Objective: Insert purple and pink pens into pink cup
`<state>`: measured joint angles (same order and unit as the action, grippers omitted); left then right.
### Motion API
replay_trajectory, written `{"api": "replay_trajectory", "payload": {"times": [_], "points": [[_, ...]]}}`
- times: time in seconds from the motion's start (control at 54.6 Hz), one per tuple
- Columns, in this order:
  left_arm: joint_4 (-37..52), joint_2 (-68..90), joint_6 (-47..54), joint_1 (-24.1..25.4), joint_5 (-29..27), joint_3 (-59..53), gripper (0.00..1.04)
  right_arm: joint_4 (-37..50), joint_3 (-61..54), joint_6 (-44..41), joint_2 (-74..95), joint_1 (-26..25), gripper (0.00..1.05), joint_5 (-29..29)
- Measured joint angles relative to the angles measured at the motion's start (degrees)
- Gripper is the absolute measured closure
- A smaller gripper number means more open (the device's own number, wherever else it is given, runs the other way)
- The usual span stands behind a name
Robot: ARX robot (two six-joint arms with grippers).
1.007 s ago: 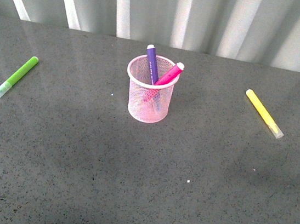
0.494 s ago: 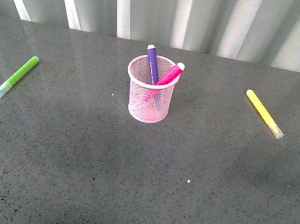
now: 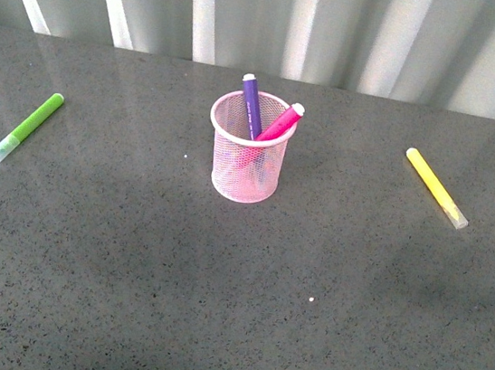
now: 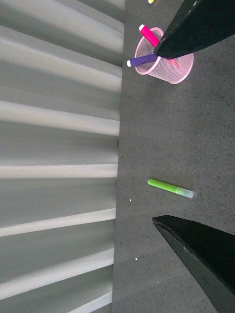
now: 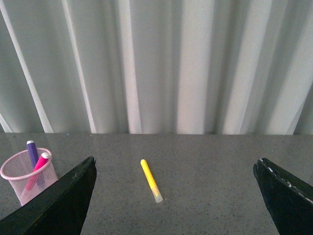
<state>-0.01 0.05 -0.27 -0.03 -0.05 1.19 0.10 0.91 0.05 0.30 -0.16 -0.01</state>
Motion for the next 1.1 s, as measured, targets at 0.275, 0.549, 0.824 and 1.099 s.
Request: {"api": "replay_trajectory", "payload": {"times": [0.275, 0.549, 0.824, 1.099], "points": [[0.0, 0.0, 0.0, 0.0, 0.0, 0.0, 0.07, 0.0, 0.0, 0.0, 0.0, 0.0, 0.07, 0.0], [0.0, 0.0, 0.0, 0.0, 0.0, 0.0, 0.07, 0.0, 0.0, 0.0, 0.0, 0.0, 0.07, 0.0], [0.0, 0.0, 0.0, 0.0, 0.0, 0.0, 0.07, 0.0, 0.0, 0.0, 0.0, 0.0, 0.07, 0.0], [0.0, 0.0, 0.0, 0.0, 0.0, 0.0, 0.07, 0.0, 0.0, 0.0, 0.0, 0.0, 0.07, 0.0]]}}
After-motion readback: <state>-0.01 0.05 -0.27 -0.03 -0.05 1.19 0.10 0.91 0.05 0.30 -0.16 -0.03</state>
